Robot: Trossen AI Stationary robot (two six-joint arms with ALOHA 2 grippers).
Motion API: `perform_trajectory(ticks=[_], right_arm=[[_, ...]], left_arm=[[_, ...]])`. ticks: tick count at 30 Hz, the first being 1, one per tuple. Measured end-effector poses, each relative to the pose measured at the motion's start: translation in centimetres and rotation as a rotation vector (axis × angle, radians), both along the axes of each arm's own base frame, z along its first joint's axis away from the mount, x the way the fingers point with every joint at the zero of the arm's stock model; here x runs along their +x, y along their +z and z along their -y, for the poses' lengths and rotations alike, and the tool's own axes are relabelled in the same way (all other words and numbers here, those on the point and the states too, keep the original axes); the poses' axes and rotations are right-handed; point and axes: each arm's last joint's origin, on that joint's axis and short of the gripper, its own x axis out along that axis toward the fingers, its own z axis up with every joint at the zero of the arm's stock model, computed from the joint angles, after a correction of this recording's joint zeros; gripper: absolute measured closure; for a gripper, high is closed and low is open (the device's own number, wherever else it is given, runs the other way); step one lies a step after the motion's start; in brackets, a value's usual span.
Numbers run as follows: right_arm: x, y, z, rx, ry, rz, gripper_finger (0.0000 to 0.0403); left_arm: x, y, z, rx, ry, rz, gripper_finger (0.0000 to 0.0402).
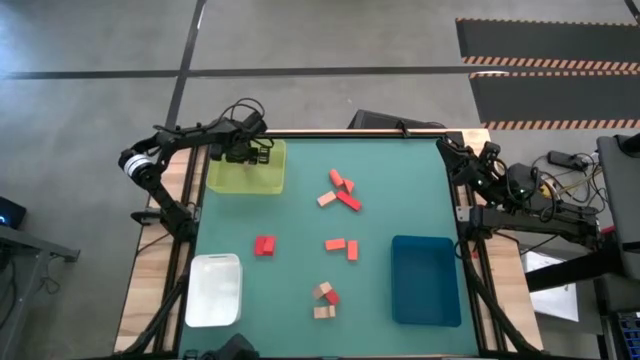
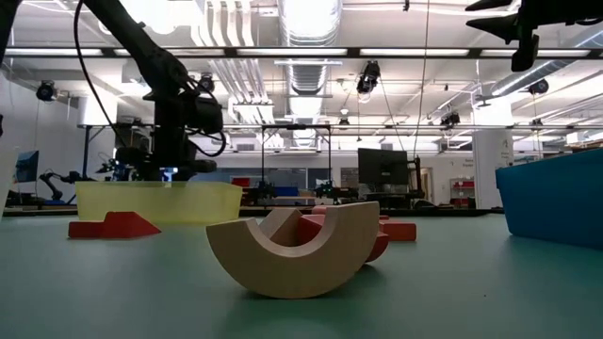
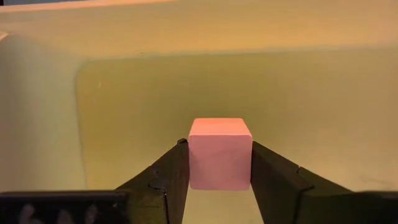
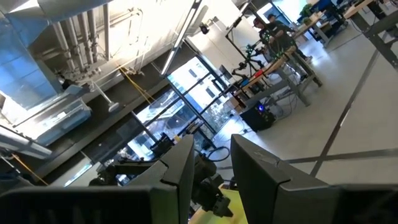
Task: Sort & place blocks by color
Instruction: Put the light brown block into the yellow bin, then put the orange block into the blue bin
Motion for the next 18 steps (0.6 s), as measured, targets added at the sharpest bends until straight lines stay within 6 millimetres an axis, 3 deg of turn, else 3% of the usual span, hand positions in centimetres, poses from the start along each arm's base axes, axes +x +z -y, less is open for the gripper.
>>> perform_trajectory(ticks=[13, 18], right_arm=[[0.0, 0.0, 0.0, 0.027, 0.008, 0.020, 0.0307], [0.9, -0.4, 0.2, 0.084, 0.020, 0.012, 0.0307]], left_arm=[[0.0, 0.2, 0.1, -0.011, -0.009, 0.018, 0.0237], [0.1, 2.2, 1.1, 0.024, -0.068, 0.079, 0.0237]])
